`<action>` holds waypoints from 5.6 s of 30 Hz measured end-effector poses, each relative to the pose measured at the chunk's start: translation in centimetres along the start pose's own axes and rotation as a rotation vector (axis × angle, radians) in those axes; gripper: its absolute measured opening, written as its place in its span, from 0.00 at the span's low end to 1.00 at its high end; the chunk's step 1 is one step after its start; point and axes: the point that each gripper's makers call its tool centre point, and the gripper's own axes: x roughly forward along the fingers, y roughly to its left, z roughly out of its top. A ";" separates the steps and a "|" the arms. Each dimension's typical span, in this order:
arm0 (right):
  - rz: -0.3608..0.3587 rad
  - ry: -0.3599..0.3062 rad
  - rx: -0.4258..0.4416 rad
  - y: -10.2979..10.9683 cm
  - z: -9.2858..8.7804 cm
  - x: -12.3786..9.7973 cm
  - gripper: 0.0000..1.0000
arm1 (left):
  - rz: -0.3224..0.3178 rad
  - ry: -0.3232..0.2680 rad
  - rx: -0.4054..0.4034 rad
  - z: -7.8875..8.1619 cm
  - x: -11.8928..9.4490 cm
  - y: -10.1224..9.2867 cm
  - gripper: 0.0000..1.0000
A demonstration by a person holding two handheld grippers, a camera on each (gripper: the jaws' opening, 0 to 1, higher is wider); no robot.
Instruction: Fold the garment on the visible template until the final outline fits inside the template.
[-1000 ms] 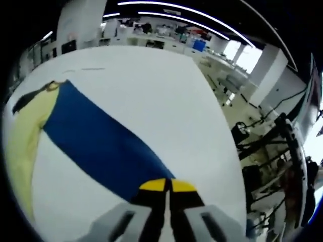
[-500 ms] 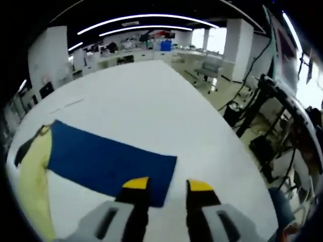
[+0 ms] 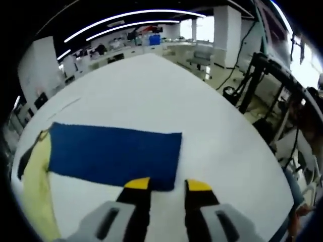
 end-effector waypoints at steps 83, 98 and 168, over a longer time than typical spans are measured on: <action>0.282 -0.103 -0.176 17.3 8.5 -3.2 0.00 | 0.002 -0.045 -0.042 0.2 -2.5 1.8 0.93; 0.347 -0.097 -0.208 21.8 9.0 -3.7 0.00 | 0.015 -0.049 -0.033 0.7 -2.4 2.5 0.93; 0.620 -0.060 -0.448 43.9 7.5 -4.7 0.00 | -0.036 -0.042 -0.058 0.4 -1.6 1.6 0.92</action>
